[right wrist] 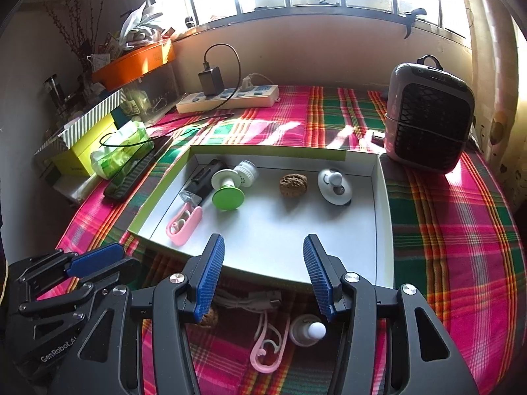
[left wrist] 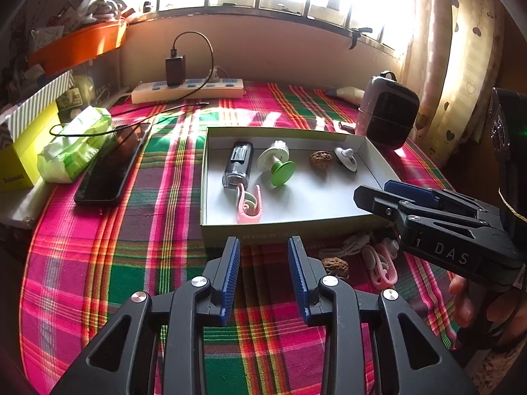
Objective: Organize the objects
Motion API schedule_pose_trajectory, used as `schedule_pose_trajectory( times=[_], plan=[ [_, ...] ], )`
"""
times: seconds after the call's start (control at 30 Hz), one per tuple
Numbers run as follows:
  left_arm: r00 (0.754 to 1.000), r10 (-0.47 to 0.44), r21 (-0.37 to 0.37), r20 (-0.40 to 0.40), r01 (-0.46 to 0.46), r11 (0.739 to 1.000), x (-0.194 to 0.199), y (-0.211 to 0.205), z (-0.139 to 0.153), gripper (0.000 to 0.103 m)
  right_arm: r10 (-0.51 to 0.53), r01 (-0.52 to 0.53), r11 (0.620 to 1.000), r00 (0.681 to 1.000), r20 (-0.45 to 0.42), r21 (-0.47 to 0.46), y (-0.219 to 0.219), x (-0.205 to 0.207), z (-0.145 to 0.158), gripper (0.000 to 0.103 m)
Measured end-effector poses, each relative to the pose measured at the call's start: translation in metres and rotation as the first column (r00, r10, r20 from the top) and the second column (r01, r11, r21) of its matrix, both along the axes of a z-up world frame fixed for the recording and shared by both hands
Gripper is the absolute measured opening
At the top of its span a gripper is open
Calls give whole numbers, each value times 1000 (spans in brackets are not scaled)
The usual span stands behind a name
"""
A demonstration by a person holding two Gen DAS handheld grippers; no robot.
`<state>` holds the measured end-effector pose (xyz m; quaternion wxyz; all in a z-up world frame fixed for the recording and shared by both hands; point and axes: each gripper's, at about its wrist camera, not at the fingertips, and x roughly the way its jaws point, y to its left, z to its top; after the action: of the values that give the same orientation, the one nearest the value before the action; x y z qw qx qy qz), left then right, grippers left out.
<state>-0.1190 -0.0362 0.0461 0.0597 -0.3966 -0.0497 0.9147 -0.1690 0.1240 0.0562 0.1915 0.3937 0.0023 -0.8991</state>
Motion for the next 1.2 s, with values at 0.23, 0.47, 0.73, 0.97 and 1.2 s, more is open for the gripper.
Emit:
schedule_pose_trajectory(
  times=[0.23, 0.47, 0.73, 0.97, 1.2],
  plan=[
    [1000, -14, 16, 10, 13, 1000, 4, 4, -3, 30, -48, 48, 999, 999, -10, -7, 19, 14, -1, 51],
    [999, -33, 25, 27, 32, 999, 7, 10, -9, 32, -113, 115, 993, 992, -54, 37, 35, 30, -1, 51],
    [996, -75, 32, 46, 74, 997, 6, 21, -14, 35, -137, 140, 989, 988, -66, 44, 47, 45, -4, 51],
    [990, -123, 49, 62, 120, 992, 4, 36, -21, 38, -148, 150, 988, 988, -42, 31, 56, 52, -11, 51],
    [987, -138, 37, 85, 135, 990, -1, 45, -29, 38, -146, 146, 988, 989, -12, 42, 60, 52, -22, 52]
  ],
)
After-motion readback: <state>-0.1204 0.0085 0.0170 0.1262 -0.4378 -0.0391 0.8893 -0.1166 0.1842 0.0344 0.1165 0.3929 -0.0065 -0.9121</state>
